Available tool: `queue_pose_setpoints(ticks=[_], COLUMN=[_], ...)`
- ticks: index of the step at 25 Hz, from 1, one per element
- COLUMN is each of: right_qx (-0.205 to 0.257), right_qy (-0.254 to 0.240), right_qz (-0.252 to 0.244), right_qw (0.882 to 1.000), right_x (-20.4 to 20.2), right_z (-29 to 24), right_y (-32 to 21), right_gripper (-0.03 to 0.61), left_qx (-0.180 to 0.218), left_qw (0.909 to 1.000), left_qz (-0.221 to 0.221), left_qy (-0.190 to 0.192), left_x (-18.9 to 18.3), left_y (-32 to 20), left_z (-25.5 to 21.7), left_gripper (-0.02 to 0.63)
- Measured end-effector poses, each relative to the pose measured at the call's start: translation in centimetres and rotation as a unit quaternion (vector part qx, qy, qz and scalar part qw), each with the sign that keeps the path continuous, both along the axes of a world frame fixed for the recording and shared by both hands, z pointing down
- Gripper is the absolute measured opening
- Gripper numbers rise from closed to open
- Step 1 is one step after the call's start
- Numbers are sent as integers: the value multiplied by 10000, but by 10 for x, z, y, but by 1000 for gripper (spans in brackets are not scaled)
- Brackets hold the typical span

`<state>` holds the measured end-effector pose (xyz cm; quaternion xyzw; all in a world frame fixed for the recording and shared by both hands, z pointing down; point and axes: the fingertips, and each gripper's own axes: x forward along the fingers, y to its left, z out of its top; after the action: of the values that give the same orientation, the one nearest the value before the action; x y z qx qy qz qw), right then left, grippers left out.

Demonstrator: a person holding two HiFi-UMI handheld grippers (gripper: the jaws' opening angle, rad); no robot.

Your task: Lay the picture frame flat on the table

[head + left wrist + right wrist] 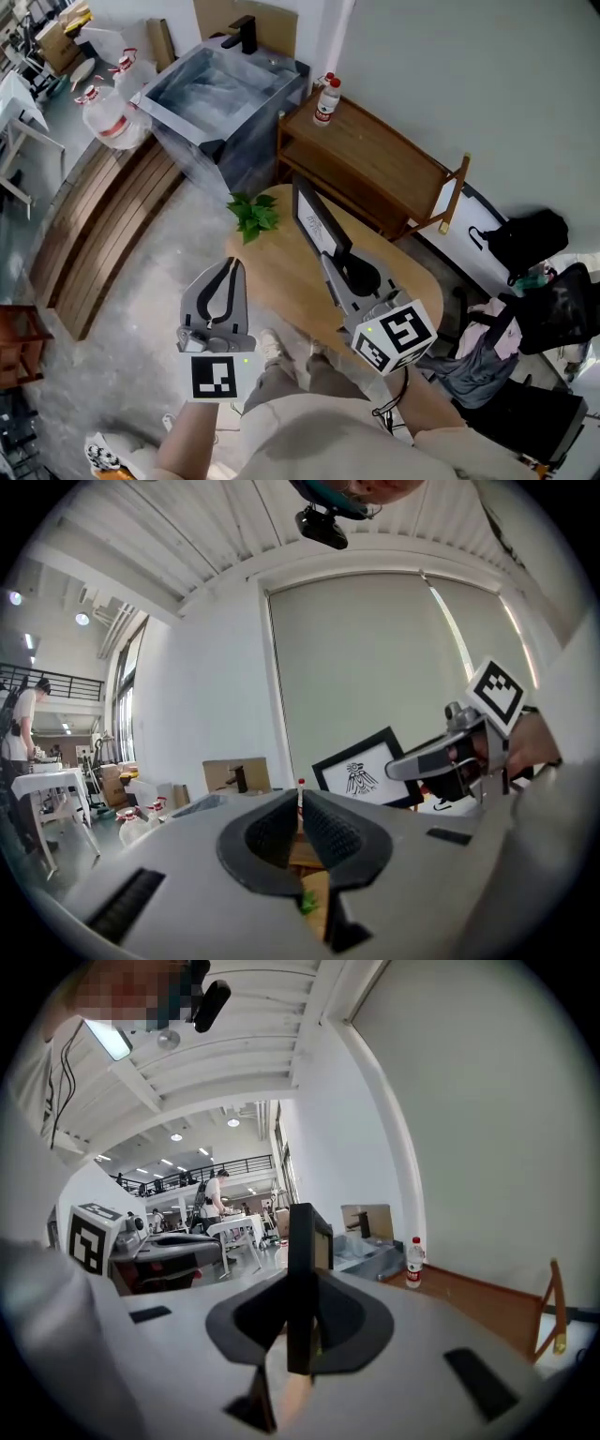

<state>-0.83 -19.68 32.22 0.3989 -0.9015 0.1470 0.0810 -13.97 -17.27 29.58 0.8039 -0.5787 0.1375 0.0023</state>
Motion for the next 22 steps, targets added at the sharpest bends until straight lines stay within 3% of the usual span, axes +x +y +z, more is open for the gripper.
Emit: queue_pose_setpoints(ticks=[12,22], right_qx=[-1110,-2233], right_qy=[-289,-662], right_qz=[16,382], right_qw=[9934,9717], right_x=[-22,-36], right_z=[133,261], right_y=[-37,-49], right_gripper=[46,46], left_qx=[-732,-1333], left_qw=[9969,9900], left_qz=[-305,-425], left_qy=[-19,176], left_x=[-12,-27], left_y=[-40,-60], left_z=[123,228], left_gripper=[15,15])
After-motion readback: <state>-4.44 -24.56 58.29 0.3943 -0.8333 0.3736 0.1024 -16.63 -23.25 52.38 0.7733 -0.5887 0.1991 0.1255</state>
